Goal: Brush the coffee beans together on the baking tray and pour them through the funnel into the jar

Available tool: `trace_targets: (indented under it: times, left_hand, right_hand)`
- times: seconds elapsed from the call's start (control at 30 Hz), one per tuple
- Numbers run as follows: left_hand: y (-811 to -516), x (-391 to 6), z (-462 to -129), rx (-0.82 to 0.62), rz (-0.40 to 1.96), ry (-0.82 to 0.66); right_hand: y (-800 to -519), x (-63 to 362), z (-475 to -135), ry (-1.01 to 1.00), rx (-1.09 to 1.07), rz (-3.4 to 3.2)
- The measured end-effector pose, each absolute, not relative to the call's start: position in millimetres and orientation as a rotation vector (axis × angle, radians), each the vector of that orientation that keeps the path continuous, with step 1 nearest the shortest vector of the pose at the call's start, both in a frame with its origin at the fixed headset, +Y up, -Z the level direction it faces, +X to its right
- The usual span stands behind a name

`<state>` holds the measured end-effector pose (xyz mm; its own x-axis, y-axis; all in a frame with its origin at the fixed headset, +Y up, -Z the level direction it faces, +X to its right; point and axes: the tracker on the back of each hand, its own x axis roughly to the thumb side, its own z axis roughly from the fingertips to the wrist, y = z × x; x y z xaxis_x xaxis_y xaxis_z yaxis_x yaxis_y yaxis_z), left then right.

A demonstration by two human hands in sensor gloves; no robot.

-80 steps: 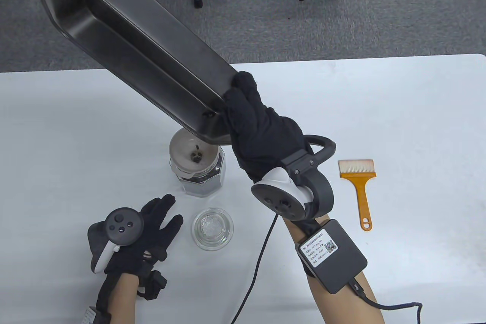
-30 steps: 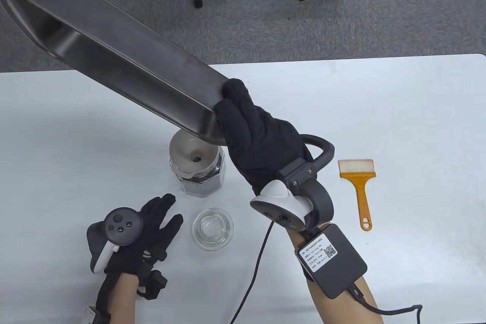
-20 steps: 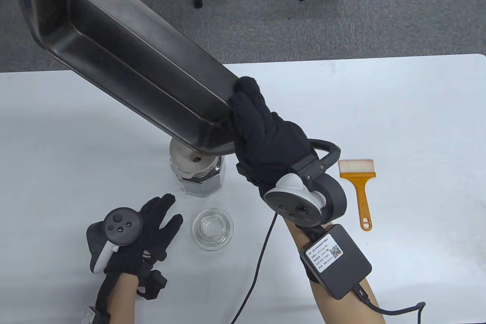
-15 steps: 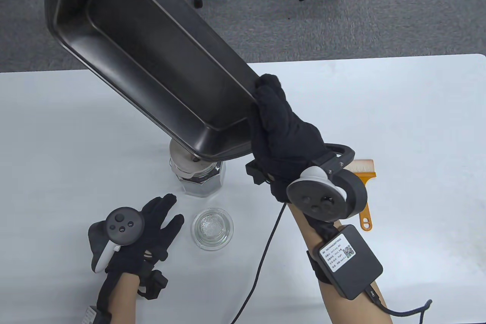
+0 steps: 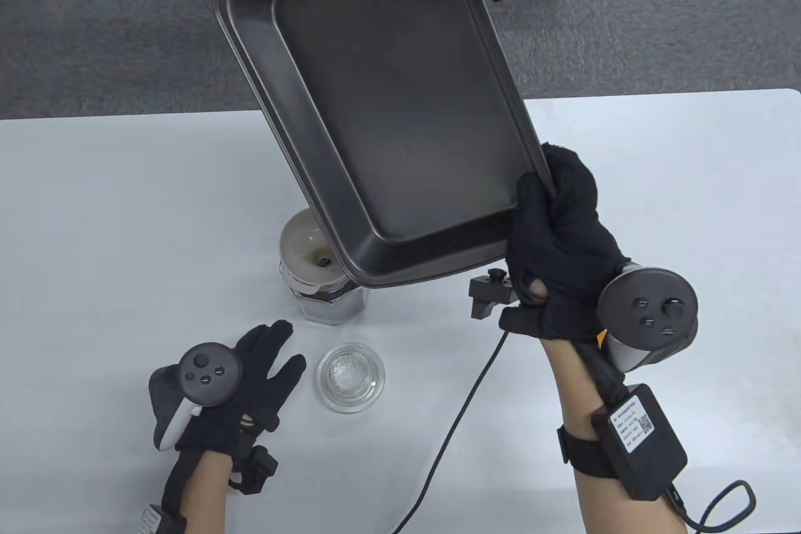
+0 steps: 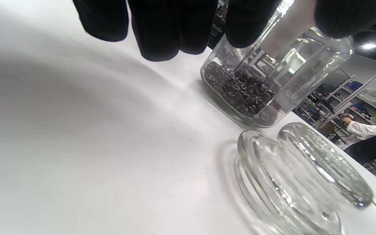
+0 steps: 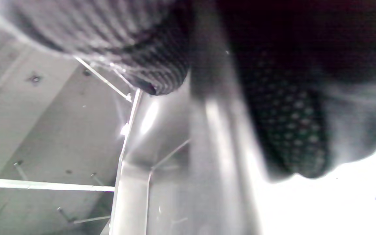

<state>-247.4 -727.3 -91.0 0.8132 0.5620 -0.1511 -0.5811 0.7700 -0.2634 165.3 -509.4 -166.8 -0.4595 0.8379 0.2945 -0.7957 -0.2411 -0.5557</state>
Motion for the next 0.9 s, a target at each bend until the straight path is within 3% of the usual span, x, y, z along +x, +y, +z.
trace_targets:
  times: [0.37, 0.9]
  left_hand:
    - [-730, -248, -91, -0.294, 0.573, 0.077]
    - [-724, -251, -89, -0.238, 0.57, 0.083]
  right_hand:
    - [-564, 218, -158, -0.617, -0.296, 1.745]
    - [-634, 234, -152, -0.478, -0.407, 1.703]
